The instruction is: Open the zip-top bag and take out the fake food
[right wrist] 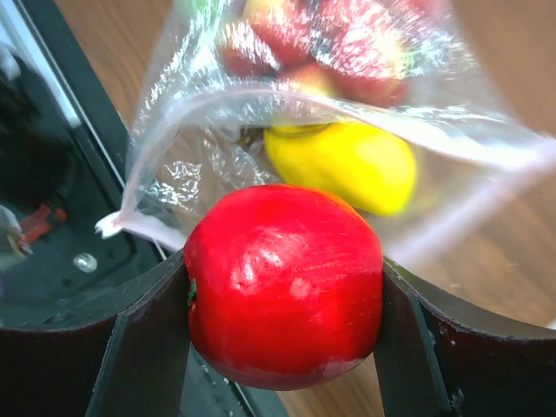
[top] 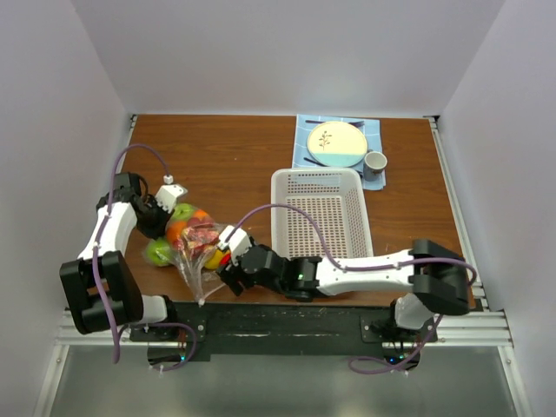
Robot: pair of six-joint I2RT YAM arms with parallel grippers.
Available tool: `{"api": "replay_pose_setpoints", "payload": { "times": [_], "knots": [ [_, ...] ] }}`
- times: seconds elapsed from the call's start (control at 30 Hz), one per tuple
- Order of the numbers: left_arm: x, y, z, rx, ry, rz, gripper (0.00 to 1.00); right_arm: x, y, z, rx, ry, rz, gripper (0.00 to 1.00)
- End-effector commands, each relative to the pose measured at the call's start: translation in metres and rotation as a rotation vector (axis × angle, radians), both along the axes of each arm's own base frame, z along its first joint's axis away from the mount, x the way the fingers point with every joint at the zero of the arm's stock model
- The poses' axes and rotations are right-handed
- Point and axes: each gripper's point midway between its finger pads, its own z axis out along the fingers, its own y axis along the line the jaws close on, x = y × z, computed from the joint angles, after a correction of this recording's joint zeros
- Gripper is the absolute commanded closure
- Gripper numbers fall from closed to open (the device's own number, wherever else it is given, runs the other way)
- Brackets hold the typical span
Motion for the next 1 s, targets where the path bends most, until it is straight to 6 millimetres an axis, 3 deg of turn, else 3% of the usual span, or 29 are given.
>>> {"api": "replay_pose_setpoints", "payload": {
  "times": [0.0,0.07,0.17,0.2,0.3,0.4,0.43,0.47,0.5,0.53,0.63,0.67,0.77,0.97],
  "knots": [
    [0.013,0.019,0.004,0.053,-0.018,0.087,1.0,0.014,-0.025,0.031,0.03,-0.025,-0.095,0.97],
    [0.011,0.016,0.006,0.036,-0.011,0.084,1.0,0.023,-0.033,0.054,0.07,-0.044,-0.147,1.0],
    [0.005,0.009,0.009,0.01,0.001,0.072,1.0,0.058,-0.07,0.071,0.077,-0.061,-0.336,1.0],
    [0.004,0.007,0.01,-0.001,0.0,0.065,1.0,0.079,-0.088,0.075,0.1,-0.047,-0.435,1.0],
    [-0.002,0.002,0.012,-0.02,0.011,0.052,1.0,0.119,-0.142,0.069,0.081,-0.023,-0.666,1.0],
    [-0.003,-0.002,0.016,-0.039,0.007,0.047,1.0,0.141,-0.189,0.054,-0.012,-0.03,-0.849,1.0],
    [-0.004,-0.004,0.017,-0.047,0.011,0.043,1.0,0.146,-0.195,0.049,-0.033,-0.022,-0.872,1.0],
    [-0.004,-0.005,0.017,-0.055,0.01,0.043,1.0,0.15,-0.199,0.043,-0.051,-0.011,-0.885,0.65],
    [-0.003,-0.006,0.018,-0.058,0.009,0.042,1.0,0.157,-0.206,0.031,-0.098,0.005,-0.906,0.5],
    [-0.003,-0.006,0.019,-0.061,0.008,0.046,1.0,0.159,-0.207,0.025,-0.123,0.014,-0.908,0.45],
    [-0.002,-0.007,0.02,-0.07,0.008,0.049,1.0,0.166,-0.209,0.01,-0.192,0.031,-0.921,0.18],
    [-0.003,-0.008,0.019,-0.07,0.009,0.046,1.0,0.169,-0.21,0.009,-0.205,0.027,-0.926,0.01],
    [-0.004,-0.008,0.021,-0.066,0.003,0.045,1.0,0.175,-0.207,0.014,-0.195,0.017,-0.928,0.01],
    [-0.004,-0.007,0.022,-0.064,-0.001,0.047,1.0,0.182,-0.202,0.049,-0.163,-0.042,-0.923,0.01]
  ]
}}
